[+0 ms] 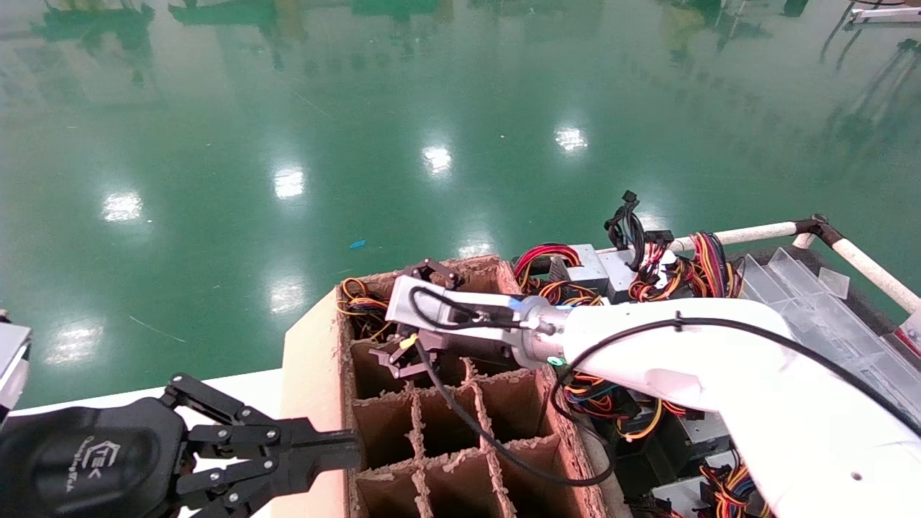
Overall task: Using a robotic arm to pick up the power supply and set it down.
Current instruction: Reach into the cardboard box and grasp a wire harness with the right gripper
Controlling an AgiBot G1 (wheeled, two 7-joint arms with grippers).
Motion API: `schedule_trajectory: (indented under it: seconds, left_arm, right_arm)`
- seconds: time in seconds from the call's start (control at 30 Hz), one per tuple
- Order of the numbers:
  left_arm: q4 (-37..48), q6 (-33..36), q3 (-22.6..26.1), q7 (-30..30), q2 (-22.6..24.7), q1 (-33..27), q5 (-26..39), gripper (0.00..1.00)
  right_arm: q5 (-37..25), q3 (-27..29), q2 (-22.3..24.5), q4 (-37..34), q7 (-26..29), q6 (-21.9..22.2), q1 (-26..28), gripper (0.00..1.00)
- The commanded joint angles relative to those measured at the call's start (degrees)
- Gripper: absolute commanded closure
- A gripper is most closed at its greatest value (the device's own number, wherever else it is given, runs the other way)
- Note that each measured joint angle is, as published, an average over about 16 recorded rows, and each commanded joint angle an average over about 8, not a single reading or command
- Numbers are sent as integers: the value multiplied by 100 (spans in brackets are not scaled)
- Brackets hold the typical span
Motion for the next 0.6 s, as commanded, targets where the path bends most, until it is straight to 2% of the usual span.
schedule_trajectory:
  seconds: [0.03, 0.23, 0.37, 0.47, 0.6]
  left_arm:
    - [0, 0, 1, 0, 0, 0, -1, 100]
    - [0, -1, 3, 2, -1, -1, -2, 100]
    - [0, -2, 5, 3, -2, -1, -3, 100]
    - [0, -3, 6, 3, -3, -1, -4, 100]
    - [0, -3, 8, 4, -3, -2, -5, 100]
  right_arm:
    - [3, -19, -176, -312, -327, 155, 87, 0]
    - [405, -348, -223, -490, -798, 373, 161, 2]
    - [688, -633, -237, -526, -955, 598, 166, 16]
    - [922, -861, -247, -525, -1059, 795, 138, 31]
    - [1276, -1170, -257, -487, -1199, 1051, 90, 36]
